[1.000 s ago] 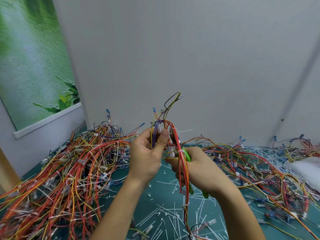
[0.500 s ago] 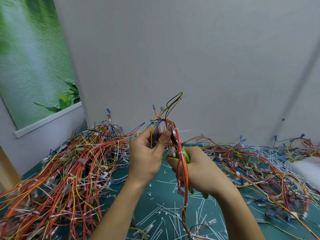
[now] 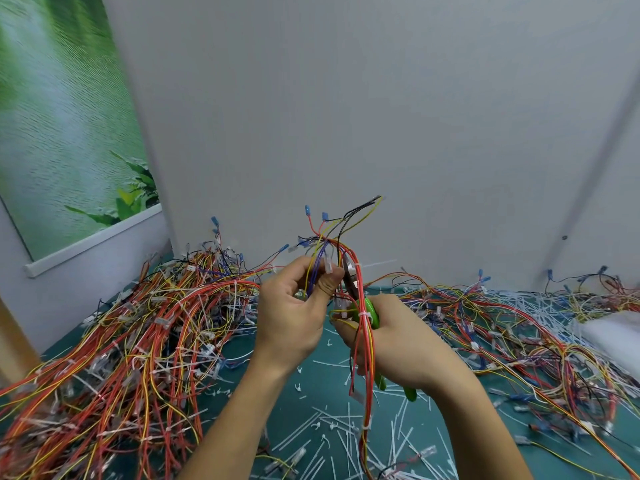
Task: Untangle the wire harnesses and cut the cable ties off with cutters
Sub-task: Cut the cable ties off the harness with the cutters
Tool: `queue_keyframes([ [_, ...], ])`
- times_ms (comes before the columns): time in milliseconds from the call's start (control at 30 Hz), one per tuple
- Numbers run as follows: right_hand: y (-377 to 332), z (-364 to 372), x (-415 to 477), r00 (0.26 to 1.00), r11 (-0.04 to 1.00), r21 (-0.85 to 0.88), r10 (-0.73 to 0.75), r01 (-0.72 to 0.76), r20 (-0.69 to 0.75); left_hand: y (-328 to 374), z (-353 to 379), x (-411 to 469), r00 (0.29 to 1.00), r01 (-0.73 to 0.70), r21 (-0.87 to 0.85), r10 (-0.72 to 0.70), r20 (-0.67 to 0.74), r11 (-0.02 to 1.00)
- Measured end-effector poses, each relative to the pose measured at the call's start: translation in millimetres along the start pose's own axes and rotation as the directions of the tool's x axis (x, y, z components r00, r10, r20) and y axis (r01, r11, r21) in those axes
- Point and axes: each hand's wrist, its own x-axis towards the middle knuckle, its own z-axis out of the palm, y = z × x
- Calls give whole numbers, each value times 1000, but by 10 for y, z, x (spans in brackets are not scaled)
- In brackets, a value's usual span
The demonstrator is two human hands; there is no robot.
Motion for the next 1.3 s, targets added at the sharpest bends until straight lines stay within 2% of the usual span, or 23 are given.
queue_keyframes([
  [200, 20, 21, 19, 1000, 998, -66, -8, 6, -27, 2, -55, 19, 998, -66, 84, 63, 30, 994],
  [600, -25, 48, -7, 997, 999, -40, -17, 14, -80, -47, -25, 12, 1000, 25, 22, -25, 2, 999],
  [1067, 30, 53, 20, 998, 998, -55, -25, 22, -61, -15, -16, -1, 998, 64, -1, -64, 11, 998],
  [1300, 51, 45, 20, 995, 991, -99, -91, 87, -36, -8, -2, -5, 997, 78, -17, -78, 15, 997],
])
